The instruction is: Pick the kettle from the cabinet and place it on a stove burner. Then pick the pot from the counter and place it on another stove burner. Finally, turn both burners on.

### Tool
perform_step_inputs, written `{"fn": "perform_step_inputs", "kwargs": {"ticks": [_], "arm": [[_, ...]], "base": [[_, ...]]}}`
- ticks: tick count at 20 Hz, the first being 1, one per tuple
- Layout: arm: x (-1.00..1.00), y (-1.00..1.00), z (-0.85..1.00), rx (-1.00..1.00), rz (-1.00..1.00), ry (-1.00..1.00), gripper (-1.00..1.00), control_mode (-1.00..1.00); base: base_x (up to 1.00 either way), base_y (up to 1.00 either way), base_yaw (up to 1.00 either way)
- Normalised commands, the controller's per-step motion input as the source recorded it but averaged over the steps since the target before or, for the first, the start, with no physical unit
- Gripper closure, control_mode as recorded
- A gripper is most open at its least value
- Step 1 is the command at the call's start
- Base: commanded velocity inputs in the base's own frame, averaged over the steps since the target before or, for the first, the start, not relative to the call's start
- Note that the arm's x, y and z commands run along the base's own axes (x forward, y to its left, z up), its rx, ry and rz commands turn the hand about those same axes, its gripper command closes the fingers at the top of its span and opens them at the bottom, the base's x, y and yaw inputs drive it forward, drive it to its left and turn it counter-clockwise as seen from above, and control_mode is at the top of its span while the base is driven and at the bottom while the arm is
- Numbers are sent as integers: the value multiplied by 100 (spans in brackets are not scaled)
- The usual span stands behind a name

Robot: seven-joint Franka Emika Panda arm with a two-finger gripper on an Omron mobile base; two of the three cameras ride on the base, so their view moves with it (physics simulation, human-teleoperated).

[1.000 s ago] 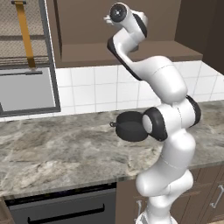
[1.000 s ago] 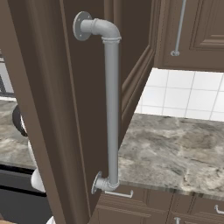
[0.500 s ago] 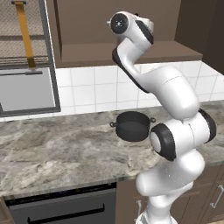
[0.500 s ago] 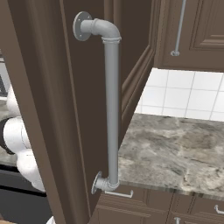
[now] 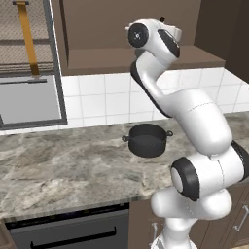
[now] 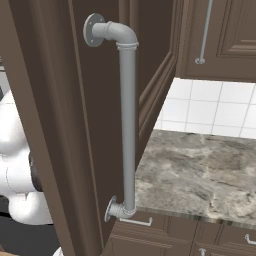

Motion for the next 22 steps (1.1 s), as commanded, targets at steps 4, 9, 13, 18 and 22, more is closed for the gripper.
{"fn": "perform_step_inputs", "kwargs": {"ticks": [4,9,13,18,22], "arm": [[-65,0,1,0,-4,-2,100,-100],[-58,0,0,0,-6,-1,100,-100],[-56,0,-1,0,-3,-2,100,-100],[-30,0,-7,0,0,0,100,-100],[-33,-6,-17,0,0,0,100,-100]], "base": [[0,0,0],[0,0,0],[0,0,0],[0,0,0],[0,0,0]]}}
